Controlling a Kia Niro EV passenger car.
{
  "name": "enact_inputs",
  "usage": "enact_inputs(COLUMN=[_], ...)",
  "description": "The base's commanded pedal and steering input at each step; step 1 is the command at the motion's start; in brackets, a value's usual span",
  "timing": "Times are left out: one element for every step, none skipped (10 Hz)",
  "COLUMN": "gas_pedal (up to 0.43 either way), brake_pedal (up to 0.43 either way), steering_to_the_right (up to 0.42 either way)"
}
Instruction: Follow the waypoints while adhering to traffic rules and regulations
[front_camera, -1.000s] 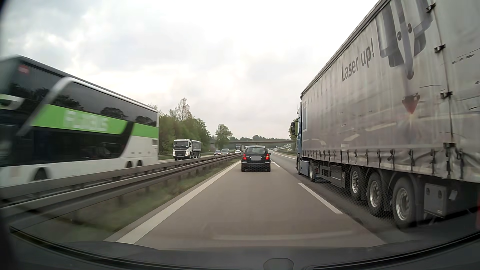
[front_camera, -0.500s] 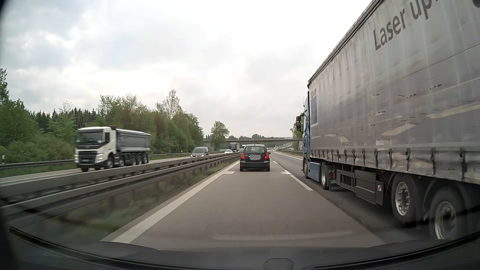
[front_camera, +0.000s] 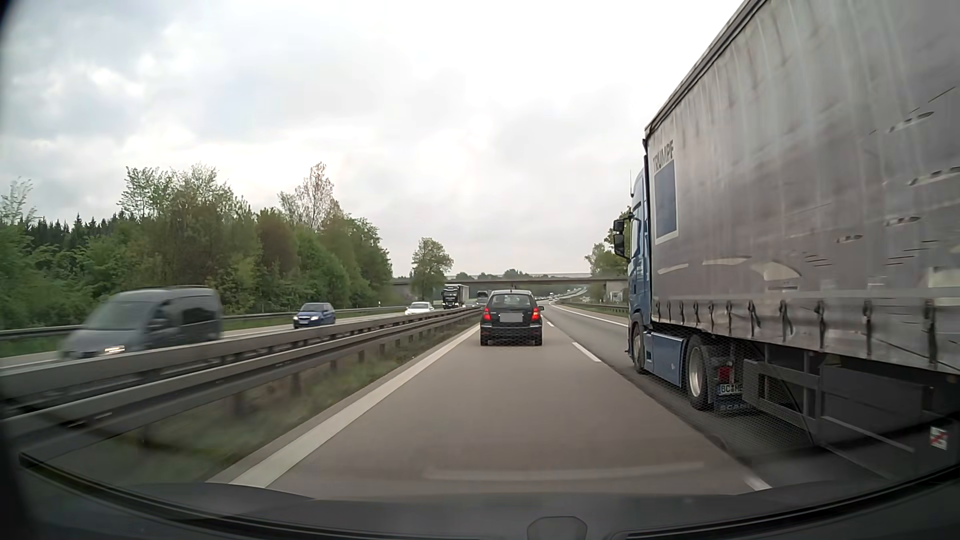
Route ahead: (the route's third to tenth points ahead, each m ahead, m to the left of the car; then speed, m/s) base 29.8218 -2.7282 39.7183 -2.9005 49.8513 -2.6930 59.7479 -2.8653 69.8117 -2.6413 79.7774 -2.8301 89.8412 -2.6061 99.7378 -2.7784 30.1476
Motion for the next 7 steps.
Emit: enact_inputs(gas_pedal=[0.15, 0.15, 0.15, 0.169, 0.209, 0.228, 0.24], brake_pedal=[0.0, 0.0, 0.0, 0.0, 0.0, 0.0, 0.0], steering_to_the_right=[-0.001, -0.001, 0.0, 0.002, 0.002, 0.002, 0.003])
